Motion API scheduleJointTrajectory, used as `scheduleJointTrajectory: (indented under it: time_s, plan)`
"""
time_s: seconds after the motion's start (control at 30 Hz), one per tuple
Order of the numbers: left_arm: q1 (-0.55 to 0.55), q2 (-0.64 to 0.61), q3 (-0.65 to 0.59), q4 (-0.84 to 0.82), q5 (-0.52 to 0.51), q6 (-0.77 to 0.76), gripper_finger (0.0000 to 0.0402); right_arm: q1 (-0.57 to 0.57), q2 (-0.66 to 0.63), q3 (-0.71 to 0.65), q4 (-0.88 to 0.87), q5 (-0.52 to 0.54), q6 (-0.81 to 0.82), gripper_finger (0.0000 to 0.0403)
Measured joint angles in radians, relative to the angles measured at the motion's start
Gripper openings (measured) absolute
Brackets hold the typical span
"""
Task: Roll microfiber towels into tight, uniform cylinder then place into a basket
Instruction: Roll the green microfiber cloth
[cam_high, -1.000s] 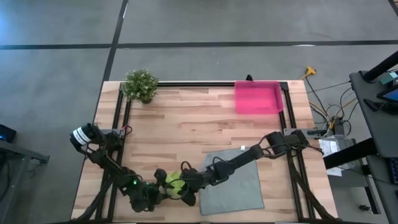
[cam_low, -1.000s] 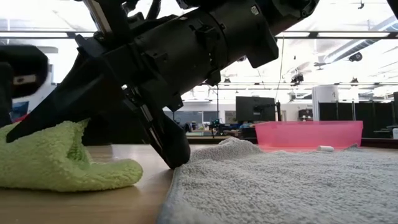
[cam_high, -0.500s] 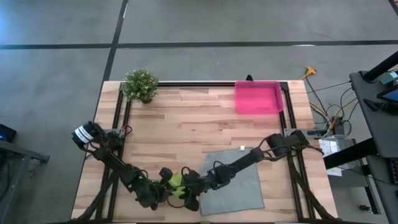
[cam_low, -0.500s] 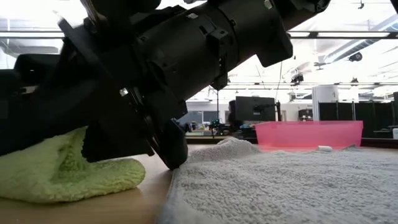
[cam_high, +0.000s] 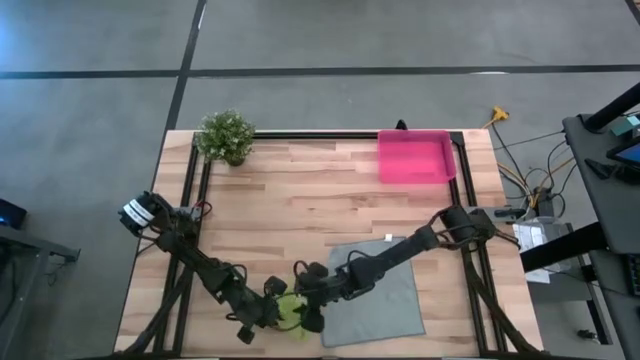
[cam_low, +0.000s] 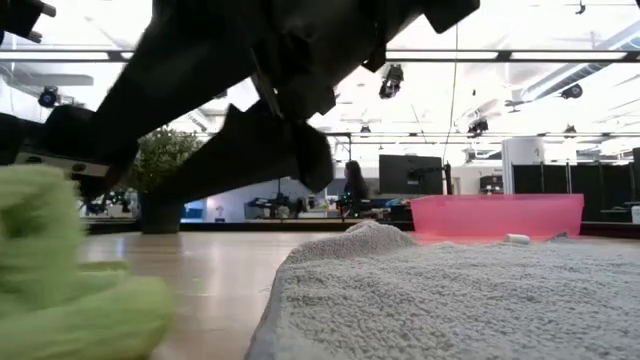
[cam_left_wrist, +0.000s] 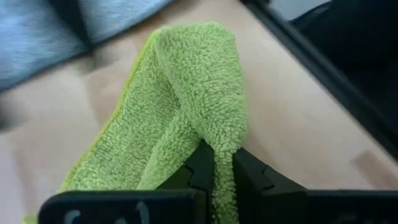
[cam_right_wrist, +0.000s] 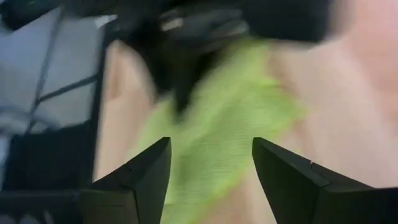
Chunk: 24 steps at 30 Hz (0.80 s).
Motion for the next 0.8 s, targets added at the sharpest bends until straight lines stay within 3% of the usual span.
scheduleJointTrajectory:
  time_s: [0.13, 0.23, 0.37, 0.57, 0.8]
  plan:
    - [0.019, 0.0, 0.001, 0.003, 0.067, -0.007, 0.0013, -0.008, -0.017, 0.0, -0.046, 0.056, 0.15, 0.022]
    - [0.059, 0.0, 0.001, 0.006, 0.17, -0.064, 0.0013, -0.008, -0.017, 0.0, -0.054, 0.041, 0.138, 0.0214]
    - [0.128, 0.005, 0.0, 0.009, 0.337, -0.171, 0.0013, 0.015, -0.017, 0.0, 0.014, -0.012, -0.058, 0.0211]
    - [0.22, 0.012, -0.003, 0.027, 0.51, -0.192, 0.0013, 0.093, -0.019, 0.011, 0.075, -0.009, -0.386, 0.021]
    - [0.327, 0.069, -0.005, 0.119, 0.74, -0.288, 0.0013, 0.178, -0.013, 0.04, 0.077, 0.272, -0.716, 0.021]
